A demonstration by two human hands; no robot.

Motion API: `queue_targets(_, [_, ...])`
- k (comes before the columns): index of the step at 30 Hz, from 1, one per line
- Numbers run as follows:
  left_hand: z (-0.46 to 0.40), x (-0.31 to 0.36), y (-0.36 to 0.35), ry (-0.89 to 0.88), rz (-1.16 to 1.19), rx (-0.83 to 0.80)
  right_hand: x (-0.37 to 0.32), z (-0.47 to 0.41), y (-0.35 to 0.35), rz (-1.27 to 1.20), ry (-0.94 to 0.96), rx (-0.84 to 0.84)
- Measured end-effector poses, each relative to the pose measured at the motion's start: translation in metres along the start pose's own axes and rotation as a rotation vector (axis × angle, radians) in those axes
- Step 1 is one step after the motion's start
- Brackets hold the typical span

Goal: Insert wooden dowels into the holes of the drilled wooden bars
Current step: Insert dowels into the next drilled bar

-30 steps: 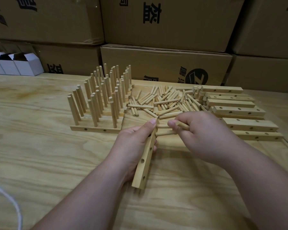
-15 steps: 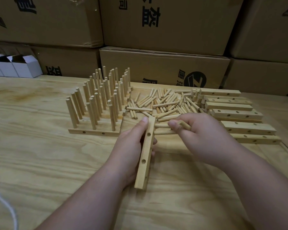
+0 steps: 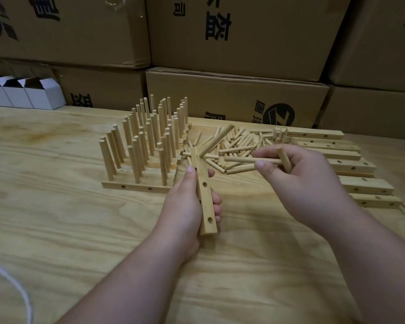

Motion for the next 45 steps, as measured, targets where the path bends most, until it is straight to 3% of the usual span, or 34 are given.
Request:
queue_targets(8, [-0.002, -0.003, 0.005, 0.015, 0.026, 0.014, -0.014, 0.01, -0.012, 0.028, 0.138, -0.212])
queue_targets(14, [-0.003, -0.004, 0.004, 0.012, 0.023, -0.017, -0.013, 0.011, -0.013, 0.035, 0.151, -0.225])
queue_targets(25, [0.0, -0.007, 0.001, -0.027, -0.184, -0.059, -0.026, 0.017, -0.019, 0.305, 0.233, -0.228])
queue_targets(35, [-0.002, -0.01, 0.004, -0.013, -0.247, -0.071, -0.019, 0.014, -0.019, 0.172, 0.114, -0.278])
queue_targets(45, [-0.003, -0.012, 0.006, -0.073, -0.258, -0.029, -0.028, 0.022, -0.031, 0.216, 0.123, -0.23])
Point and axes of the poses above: each hand's wrist, its own z-axis away from the middle knuckle, its own y-axis out of the back of the hand, x = y × z, the point moved 3 cm from there along -z, towards the middle knuckle, and after that the axes turned 13 degrees about z, right-handed, at the moved point
